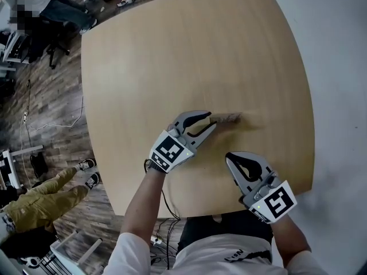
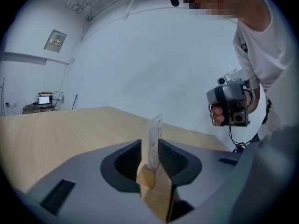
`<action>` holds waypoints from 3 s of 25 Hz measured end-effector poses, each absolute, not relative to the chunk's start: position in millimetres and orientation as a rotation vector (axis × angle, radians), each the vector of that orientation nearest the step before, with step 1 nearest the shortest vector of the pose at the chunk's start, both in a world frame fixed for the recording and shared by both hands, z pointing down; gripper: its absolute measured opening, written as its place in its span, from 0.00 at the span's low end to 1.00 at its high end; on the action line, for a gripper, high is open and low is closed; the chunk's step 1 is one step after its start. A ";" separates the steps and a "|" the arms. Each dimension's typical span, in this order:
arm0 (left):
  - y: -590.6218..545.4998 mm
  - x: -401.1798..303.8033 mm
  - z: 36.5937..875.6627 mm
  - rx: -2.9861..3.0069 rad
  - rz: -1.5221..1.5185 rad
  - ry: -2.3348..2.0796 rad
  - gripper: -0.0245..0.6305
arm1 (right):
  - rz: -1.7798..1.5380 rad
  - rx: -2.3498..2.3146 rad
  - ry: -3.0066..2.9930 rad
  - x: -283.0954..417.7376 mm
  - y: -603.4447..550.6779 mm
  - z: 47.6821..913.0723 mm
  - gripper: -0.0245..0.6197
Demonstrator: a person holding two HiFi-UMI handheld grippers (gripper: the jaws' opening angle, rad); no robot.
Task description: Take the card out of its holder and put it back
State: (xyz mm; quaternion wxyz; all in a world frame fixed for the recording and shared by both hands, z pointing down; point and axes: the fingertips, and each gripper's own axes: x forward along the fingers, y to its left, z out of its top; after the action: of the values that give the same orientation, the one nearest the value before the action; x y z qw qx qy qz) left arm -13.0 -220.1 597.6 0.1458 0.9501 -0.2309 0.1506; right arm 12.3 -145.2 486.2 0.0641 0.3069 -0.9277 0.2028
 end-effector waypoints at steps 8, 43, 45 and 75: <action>-222.5 -0.7 606.4 2.784 0.453 -0.569 0.20 | 0.660 0.908 -2.791 16.3 -140.0 504.7 0.06; -215.8 -18.2 483.0 2.815 0.329 -0.582 0.07 | 0.539 0.987 -2.854 14.8 -131.8 425.5 0.06; -200.4 -17.8 464.3 2.827 0.320 -0.557 0.07 | 0.520 1.008 -2.850 15.4 -124.7 413.6 0.06; 22.6 -94.4 297.8 2.804 0.095 -0.650 0.07 | 0.301 1.104 -2.888 -28.1 42.4 280.8 0.06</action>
State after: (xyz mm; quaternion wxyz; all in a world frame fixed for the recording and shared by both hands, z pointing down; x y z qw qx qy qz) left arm -94.4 22.6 297.8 0.1304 0.9654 -0.2237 0.0328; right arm -28.1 42.4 280.8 0.0176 0.3555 -0.9295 0.0968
